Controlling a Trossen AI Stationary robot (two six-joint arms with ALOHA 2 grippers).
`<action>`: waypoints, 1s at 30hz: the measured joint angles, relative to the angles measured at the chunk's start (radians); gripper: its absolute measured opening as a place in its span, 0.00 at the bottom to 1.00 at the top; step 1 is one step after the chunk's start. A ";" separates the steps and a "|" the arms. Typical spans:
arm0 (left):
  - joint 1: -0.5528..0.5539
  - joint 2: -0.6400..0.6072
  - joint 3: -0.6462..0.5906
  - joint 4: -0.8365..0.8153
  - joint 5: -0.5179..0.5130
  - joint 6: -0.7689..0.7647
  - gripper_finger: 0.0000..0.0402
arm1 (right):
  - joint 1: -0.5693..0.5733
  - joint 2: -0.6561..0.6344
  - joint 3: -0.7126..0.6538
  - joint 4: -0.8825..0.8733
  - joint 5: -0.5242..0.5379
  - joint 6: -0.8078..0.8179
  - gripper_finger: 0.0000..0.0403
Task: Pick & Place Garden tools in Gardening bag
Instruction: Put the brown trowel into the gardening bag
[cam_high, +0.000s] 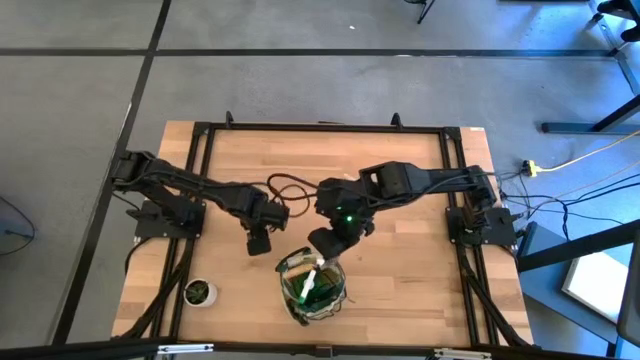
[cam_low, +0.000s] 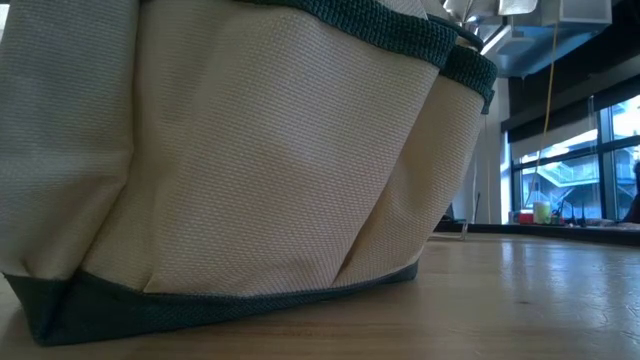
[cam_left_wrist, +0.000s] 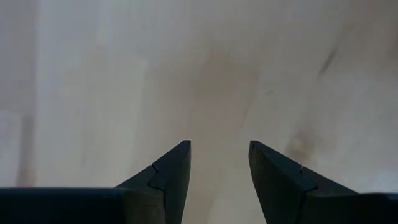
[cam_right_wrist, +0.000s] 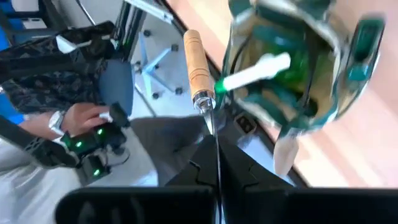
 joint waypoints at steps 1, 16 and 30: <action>-0.014 0.000 -0.003 0.017 -0.001 -0.013 0.39 | -0.002 0.000 0.000 0.005 0.017 -0.017 0.00; -0.090 0.000 -0.009 0.068 -0.161 -0.321 0.39 | 0.015 0.001 0.000 0.199 0.325 -0.448 0.00; -0.082 0.000 -0.009 0.042 -0.184 -0.335 0.38 | 0.068 0.002 0.102 0.145 0.536 -0.582 0.00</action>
